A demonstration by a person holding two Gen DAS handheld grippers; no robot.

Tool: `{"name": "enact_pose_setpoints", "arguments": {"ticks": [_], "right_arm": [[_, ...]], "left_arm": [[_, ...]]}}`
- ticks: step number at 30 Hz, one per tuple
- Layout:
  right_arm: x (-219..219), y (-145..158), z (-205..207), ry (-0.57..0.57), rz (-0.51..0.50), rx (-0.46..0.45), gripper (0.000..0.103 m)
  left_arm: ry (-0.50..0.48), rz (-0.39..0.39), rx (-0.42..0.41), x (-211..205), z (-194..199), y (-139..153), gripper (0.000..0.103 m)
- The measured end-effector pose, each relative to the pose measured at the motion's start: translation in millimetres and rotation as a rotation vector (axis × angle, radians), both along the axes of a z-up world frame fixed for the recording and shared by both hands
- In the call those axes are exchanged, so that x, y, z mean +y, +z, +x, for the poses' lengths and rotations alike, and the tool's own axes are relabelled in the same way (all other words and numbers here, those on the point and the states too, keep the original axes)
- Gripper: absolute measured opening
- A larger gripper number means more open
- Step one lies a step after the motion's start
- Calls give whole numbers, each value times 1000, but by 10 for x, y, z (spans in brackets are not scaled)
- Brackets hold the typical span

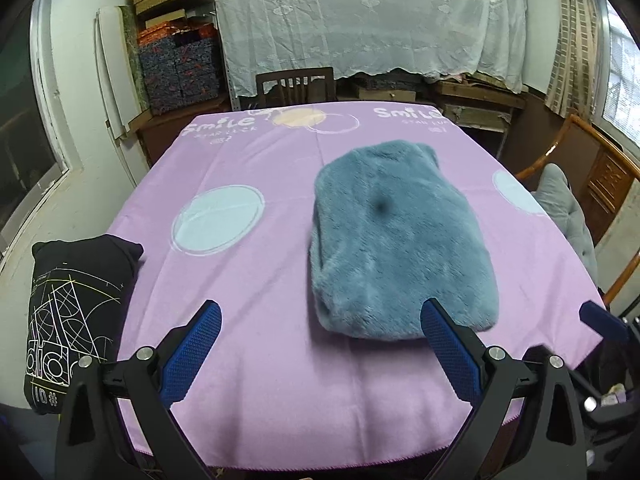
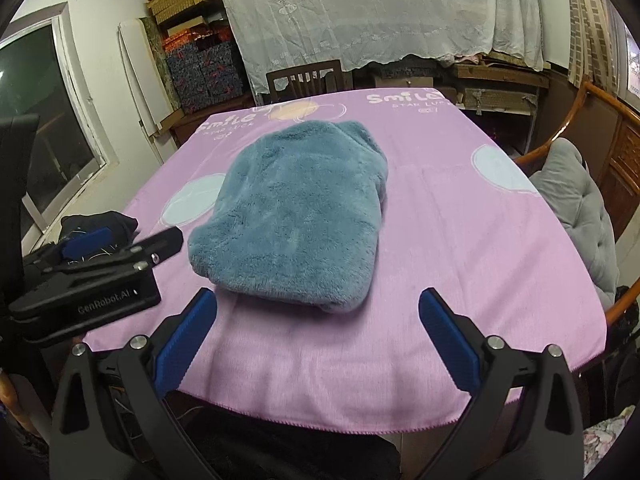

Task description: Fold large clothes

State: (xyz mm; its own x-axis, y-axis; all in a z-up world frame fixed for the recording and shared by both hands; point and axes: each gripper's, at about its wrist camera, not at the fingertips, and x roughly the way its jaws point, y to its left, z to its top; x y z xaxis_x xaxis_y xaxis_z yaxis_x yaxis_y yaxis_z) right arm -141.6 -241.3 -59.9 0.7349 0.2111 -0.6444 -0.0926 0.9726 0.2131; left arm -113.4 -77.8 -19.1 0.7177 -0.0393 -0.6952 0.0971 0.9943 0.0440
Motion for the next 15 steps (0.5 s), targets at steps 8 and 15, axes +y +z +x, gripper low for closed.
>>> {"name": "enact_pose_setpoints", "arguments": {"ticks": [8,15], "right_arm": [[-97,52,-78,-25,38,-23,99],[-103,17,-30,-27,51,-9,99]], "left_arm": [[-13,9,-2,-69,-30,-1,100],[-5,16,15,-81,6,-59,100]]}}
